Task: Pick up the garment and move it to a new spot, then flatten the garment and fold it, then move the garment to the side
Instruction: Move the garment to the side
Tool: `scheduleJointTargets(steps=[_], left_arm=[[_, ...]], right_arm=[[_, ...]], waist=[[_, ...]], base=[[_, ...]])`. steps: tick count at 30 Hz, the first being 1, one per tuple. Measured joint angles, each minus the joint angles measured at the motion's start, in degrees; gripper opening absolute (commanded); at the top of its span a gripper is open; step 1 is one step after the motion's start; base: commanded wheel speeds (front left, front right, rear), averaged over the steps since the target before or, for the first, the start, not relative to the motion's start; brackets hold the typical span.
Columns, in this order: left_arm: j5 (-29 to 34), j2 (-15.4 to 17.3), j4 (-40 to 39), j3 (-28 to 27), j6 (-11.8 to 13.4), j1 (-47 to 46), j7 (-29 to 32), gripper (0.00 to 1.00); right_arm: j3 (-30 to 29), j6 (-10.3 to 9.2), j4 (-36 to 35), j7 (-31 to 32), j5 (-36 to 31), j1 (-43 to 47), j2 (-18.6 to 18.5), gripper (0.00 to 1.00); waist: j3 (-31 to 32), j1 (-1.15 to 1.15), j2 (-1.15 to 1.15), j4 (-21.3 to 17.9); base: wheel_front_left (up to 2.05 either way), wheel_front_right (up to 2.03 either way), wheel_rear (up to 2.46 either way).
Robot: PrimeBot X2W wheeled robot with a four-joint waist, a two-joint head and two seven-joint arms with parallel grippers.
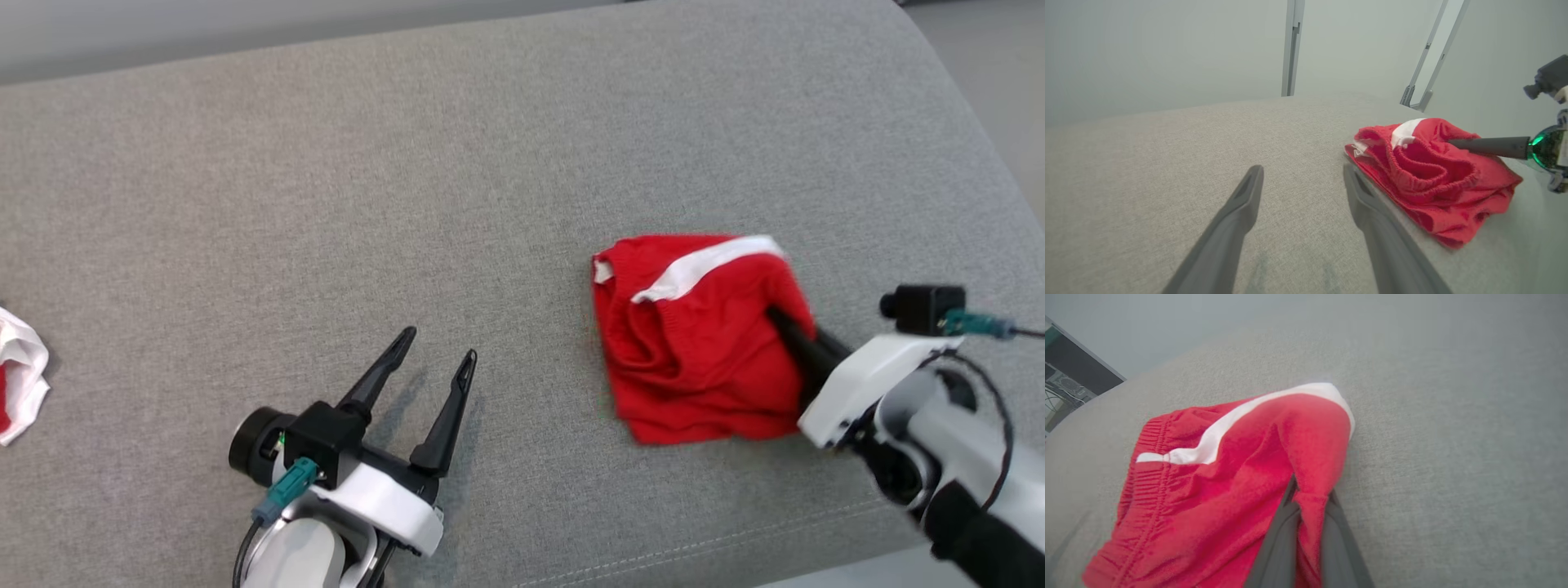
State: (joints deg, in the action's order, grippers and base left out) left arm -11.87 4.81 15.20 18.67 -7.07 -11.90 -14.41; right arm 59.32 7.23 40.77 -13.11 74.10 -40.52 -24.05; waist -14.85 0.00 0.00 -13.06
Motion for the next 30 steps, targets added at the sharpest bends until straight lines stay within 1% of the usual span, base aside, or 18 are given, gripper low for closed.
scheduleJointTargets(steps=[3, 7, 10, 13, 20, 24, 27, 28, 29, 30], left_arm=[[0.0, 0.2, -0.5, 0.7, 0.0, -1.5, 0.0, 1.00], [0.0, 0.7, -0.7, 2.0, 0.0, -2.5, 0.0, 1.00], [0.0, 1.6, -0.9, 2.3, 0.0, -2.7, 0.0, 1.00], [0.0, 2.4, -1.2, 2.5, 0.0, -2.9, 0.0, 1.00], [-0.4, 3.2, -1.9, 3.5, 0.0, -5.2, 0.0, 1.00], [-0.5, 3.5, -2.0, 3.7, 0.0, -5.4, -0.1, 1.00], [-0.5, 3.7, -2.0, 3.9, 0.0, -5.4, -0.1, 1.00], [-0.5, 3.7, -2.0, 3.9, 0.0, -5.4, -0.1, 1.00], [-0.5, 3.8, -2.0, 3.9, 0.0, -5.4, -0.1, 1.00], [-0.5, 3.8, -1.9, 3.9, 0.0, -5.4, -0.1, 1.00]], right_arm=[[-1.0, 0.01, 3.6, 0.0, -1.4, -3.6, -1.4, 0.00], [-2.7, 0.01, 10.5, 0.0, -3.1, -7.1, -3.0, 0.00], [-3.8, 0.01, 15.9, -0.1, -3.9, -9.4, -3.3, 0.00], [-5.3, 0.01, 19.8, -0.5, -4.3, -11.6, -3.3, 0.00], [-6.9, 0.01, 28.9, -0.6, -6.6, -16.0, -4.4, 0.00], [-8.1, 0.01, 32.0, -0.9, -8.0, -18.5, -5.6, 0.00], [-9.6, 0.01, 32.5, -1.1, -10.0, -20.2, -6.6, 0.00], [-10.5, 0.01, 32.5, -1.1, -10.5, -20.4, -6.8, 0.46], [-11.2, 0.01, 32.6, -1.1, -10.7, -20.6, -6.9, 1.00], [-11.7, 0.01, 32.7, -1.1, -11.2, -20.6, -6.8, 1.00]], waist=[[-1.6, 0.00, 0.00, 0.1], [-3.3, 0.00, 0.00, 0.7], [-4.4, 0.00, 0.00, 1.5], [-5.7, 0.00, 0.00, 2.3], [-8.3, 0.00, 0.00, 4.6], [-9.6, 0.00, 0.00, 5.7], [-10.3, 0.00, 0.00, 6.3], [-10.5, 0.00, 0.00, 6.4], [-10.6, 0.00, 0.00, 6.5], [-10.6, 0.00, 0.00, 6.7]], base=[[0.00, 0.00, 0.00], [0.00, 0.00, 0.00], [0.00, 0.00, 0.00], [0.00, 0.00, 0.00], [0.00, 0.00, 0.00], [0.00, 0.00, 0.00], [0.00, 0.00, 0.00], [0.00, 0.00, 0.00], [0.00, 0.00, 0.00], [0.00, 0.00, 0.00]])
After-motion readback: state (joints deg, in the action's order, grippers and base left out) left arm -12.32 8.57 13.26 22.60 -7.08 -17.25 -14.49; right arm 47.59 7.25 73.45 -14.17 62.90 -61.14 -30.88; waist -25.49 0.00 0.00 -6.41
